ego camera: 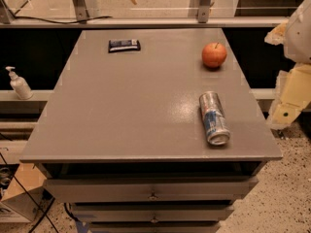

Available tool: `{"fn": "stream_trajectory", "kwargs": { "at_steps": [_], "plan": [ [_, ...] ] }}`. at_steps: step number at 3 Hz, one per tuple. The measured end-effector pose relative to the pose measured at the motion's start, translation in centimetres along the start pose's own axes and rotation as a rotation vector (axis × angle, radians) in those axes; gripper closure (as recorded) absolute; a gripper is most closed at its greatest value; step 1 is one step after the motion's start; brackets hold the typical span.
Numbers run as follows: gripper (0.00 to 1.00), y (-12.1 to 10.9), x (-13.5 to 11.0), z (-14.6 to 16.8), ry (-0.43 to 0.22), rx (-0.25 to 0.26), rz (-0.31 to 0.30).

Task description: Pick rxbar blueberry

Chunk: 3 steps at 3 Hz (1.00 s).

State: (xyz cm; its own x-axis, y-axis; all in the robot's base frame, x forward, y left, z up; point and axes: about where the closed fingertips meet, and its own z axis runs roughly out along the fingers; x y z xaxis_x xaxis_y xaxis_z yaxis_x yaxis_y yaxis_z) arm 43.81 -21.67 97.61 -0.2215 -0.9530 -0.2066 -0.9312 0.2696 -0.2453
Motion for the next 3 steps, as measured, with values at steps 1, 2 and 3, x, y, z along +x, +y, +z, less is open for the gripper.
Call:
{"fn": "stream_trajectory", "kwargs": {
  "at_steps": [1,2,3],
  "plan": [
    [0.00,0.0,0.0,0.0,0.000,0.000,0.000],
    [0.00,-0.5,-0.6,-0.4,-0.041,0.013,-0.008],
    [0.00,-1.9,-3.3,-0.3,-0.146,0.017,-0.047]
  ]
}}
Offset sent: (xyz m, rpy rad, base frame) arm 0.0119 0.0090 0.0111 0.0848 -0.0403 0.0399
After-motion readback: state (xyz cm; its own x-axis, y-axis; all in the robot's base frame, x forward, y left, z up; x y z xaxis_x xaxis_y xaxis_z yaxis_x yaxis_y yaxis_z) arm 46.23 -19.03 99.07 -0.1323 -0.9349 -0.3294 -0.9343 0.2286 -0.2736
